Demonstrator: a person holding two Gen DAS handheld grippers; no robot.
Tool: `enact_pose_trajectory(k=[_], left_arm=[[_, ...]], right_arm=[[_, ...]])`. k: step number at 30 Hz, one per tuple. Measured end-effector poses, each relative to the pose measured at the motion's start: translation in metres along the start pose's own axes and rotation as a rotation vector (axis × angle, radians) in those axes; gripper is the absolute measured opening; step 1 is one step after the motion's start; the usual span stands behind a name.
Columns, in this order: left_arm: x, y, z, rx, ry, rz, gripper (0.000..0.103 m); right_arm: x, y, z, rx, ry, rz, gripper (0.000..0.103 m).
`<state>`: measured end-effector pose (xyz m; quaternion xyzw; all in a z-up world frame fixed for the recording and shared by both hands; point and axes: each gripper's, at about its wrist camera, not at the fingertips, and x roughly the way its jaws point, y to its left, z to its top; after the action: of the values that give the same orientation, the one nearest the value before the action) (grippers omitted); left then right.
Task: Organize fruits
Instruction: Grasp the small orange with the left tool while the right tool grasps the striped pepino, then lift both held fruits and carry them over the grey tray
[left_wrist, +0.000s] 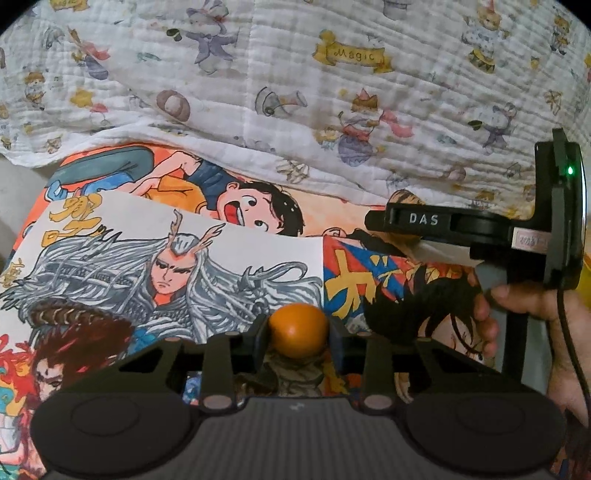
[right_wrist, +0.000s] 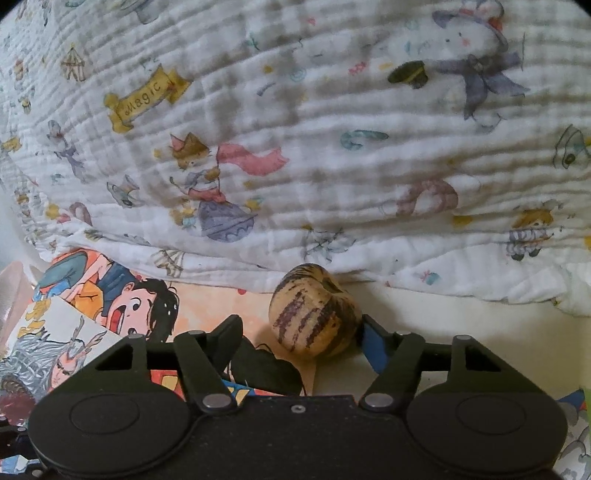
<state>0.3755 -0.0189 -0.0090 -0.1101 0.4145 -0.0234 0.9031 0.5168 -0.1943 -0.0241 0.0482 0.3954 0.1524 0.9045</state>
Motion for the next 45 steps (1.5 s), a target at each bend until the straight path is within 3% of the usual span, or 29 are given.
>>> enact_pose_trajectory(k=[6,13,29,45], left_arm=[[0.003,-0.001,0.004,-0.015,-0.007,-0.009,0.037],[0.005,-0.002,0.005,-0.023,-0.01,-0.01,0.037],[-0.001,0.0,0.004,-0.045,-0.012,-0.027,0.037],[-0.04,-0.009,-0.006,-0.024,-0.056,-0.036,0.037]], right_arm=[[0.0,0.0,0.001,0.002,-0.011,-0.034,0.053],[-0.001,0.001,-0.001,0.003,-0.008,-0.021,0.052],[-0.03,0.016,-0.01,-0.001,0.005,0.116,0.052],[-0.097,0.029,-0.022,-0.024,-0.032,0.214,0.052]])
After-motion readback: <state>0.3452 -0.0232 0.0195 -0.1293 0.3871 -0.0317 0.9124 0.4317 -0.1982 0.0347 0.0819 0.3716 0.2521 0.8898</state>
